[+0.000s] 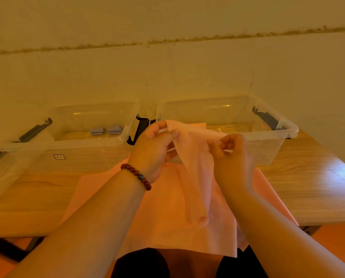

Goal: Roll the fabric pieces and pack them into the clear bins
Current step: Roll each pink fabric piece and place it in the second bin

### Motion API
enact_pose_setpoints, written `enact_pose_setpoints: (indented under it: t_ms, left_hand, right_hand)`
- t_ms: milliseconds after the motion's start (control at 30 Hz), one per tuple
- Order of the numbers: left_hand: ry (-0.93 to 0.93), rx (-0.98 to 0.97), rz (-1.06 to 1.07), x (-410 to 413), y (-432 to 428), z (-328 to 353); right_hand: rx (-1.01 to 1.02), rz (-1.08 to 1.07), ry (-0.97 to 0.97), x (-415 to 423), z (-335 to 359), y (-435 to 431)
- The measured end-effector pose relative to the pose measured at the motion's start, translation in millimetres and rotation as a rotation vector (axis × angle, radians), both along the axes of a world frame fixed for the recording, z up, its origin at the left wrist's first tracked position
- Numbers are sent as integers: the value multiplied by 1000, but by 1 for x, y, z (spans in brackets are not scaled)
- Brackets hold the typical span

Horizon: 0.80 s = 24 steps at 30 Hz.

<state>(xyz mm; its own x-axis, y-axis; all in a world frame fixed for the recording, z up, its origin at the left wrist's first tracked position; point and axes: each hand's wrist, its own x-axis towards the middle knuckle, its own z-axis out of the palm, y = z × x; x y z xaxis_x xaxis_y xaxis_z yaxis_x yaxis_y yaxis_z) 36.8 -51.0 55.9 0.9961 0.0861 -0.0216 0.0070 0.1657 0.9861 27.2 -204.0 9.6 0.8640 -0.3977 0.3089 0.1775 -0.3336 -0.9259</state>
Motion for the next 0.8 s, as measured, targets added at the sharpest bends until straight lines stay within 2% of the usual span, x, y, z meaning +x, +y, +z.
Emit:
enact_pose_setpoints:
  t_ms: [167,300,367,467,667,800]
  left_hand:
    - [-66,194,73,14,11,10]
    - [-113,359,109,22,17,14]
    - [-107,348,90,23,19,15]
    - [-86,297,87,23,21,20]
    - [7,48,-73,18,18,23]
    - [135,66,-164,7,14,15]
  right_hand:
    - [166,-46,94,4,-5,2]
    - [211,70,159,-1,-8,7]
    - [200,101,156,-2,-8,7]
    - [173,82,50,-2,-3,6]
    - [284,130,-93,8,29,6]
    - [320,229,-87,13,55,4]
